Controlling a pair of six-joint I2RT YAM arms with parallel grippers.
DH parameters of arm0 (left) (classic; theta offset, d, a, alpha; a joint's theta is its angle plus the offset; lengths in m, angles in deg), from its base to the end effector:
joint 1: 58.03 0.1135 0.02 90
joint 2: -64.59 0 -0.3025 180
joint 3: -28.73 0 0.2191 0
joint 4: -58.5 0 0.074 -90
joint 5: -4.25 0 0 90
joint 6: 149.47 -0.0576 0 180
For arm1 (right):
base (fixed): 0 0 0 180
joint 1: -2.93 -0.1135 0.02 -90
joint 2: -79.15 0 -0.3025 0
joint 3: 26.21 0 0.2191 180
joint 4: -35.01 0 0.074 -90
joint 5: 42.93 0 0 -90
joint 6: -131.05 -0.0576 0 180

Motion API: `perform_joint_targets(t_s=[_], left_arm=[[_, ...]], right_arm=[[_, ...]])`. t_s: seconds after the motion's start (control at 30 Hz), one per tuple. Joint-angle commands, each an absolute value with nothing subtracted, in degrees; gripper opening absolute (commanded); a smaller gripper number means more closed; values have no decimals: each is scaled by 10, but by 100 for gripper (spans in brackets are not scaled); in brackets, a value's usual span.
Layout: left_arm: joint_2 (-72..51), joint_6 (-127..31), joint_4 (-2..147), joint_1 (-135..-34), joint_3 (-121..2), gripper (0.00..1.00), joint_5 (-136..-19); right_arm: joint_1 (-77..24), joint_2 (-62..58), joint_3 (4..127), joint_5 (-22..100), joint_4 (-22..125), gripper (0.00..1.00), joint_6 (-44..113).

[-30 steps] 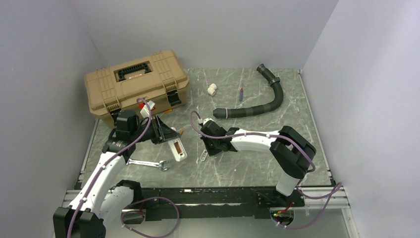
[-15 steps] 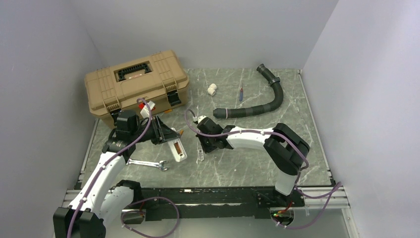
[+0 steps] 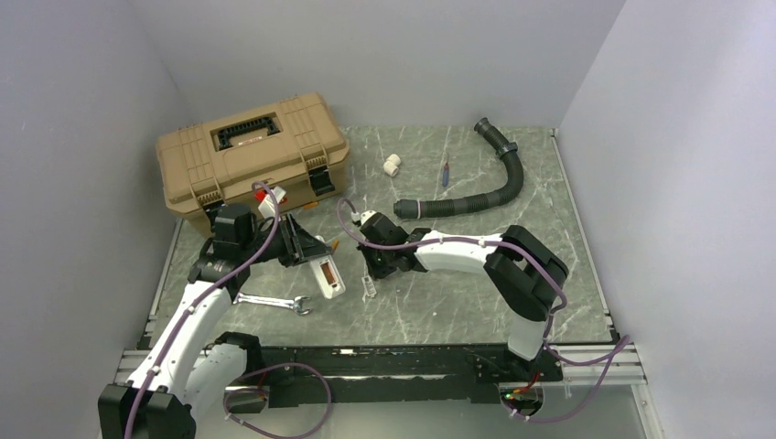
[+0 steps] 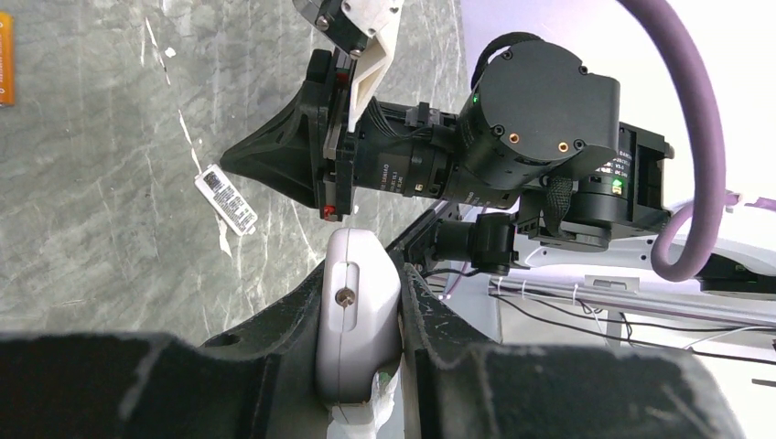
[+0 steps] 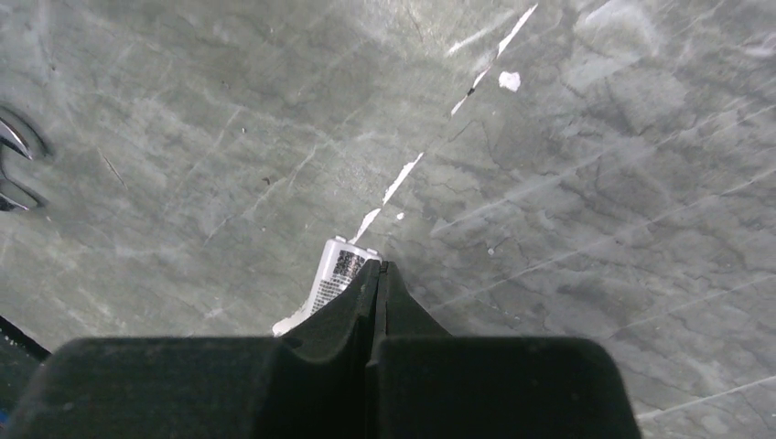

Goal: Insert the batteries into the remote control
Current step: Adjust the battery cover at the center of the board, then move the battery to the center of the board.

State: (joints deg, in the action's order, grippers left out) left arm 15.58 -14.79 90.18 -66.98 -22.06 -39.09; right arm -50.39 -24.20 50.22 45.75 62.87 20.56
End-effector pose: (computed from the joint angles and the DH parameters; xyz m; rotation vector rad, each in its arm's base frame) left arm 0.1308 -0.0630 0.2920 -0.1495 2.2188 -1.3936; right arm 0.2146 0.2904 0.2011 -0.7481 2.5055 0.5225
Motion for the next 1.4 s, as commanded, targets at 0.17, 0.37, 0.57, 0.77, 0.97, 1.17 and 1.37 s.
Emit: perform_joint_targets(t_s=[0.17,0.37,0.57,0.77,0.97,1.17,1.37], left_arm=[[178,-160,913,-662,-256,0,-392],[203,-186,965,-659,-304,0,-422],[242,-208,1006,-659,-344,0,-448],[263,-220,1032,-659,-357,0,-458],[267,-234,1053,-658,-368,0,-457],[271,-241,1064,-658,-376,0,-451],[279,-244,1075,-657,-377,0,-452]], right_arm=[[-504,-223,534,481,610,0,191],[-497,-244,577,477,612,29,166],[-494,-286,665,510,653,43,72],[-497,-335,723,550,700,50,-83],[-517,-390,800,599,757,49,-147],[-522,-430,842,607,774,49,-172],[-524,-461,873,617,796,47,-174]])
